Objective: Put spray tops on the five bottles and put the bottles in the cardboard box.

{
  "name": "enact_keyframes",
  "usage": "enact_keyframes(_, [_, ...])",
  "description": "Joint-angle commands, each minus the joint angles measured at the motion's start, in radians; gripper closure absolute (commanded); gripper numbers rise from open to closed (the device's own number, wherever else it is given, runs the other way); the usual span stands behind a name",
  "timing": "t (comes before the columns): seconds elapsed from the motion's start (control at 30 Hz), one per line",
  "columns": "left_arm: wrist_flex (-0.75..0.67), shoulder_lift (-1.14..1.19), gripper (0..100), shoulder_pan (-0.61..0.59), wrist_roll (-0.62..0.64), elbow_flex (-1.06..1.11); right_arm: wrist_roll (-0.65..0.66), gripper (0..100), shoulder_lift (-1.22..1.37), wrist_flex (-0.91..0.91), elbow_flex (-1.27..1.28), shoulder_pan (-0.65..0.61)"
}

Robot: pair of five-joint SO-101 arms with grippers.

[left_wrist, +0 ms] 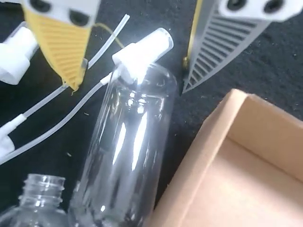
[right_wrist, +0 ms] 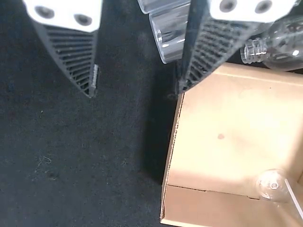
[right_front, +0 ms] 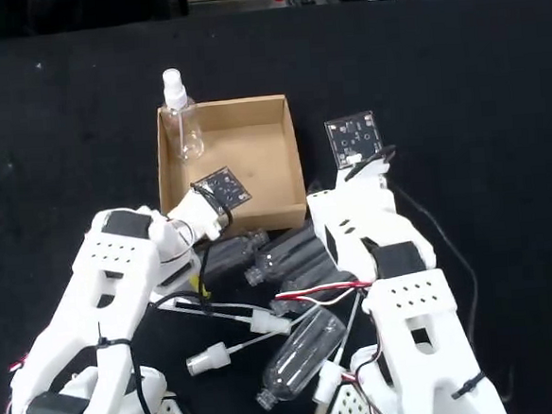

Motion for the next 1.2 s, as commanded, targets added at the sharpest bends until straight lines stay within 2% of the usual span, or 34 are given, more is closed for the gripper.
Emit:
enact_keyframes(0.0, [0.018,0.023,70,0.013,-0.011,-0.079,0.003,75.5,0.002,-0.028,-0.008,0.02])
enact_keyframes(0.27, [-0.037,0.155,70,0.013,-0.008,-0.081,0.003,75.5,0.002,-0.028,-0.008,0.02])
enact_keyframes(0.47, [-0.041,0.157,70,0.015,-0.008,-0.091,0.003,75.5,0.002,-0.028,-0.008,0.02])
enact_keyframes(0.63, [-0.104,0.169,70,0.015,0.002,-0.079,0.003,75.5,0.002,-0.028,-0.008,0.02])
enact_keyframes(0.9, [-0.11,0.169,70,0.094,0.04,-0.081,0.003,75.5,0.002,-0.026,-0.008,0.02])
enact_keyframes(1.17, [-0.106,0.169,70,0.059,0.035,-0.079,0.003,75.5,0.001,-0.025,-0.008,0.02])
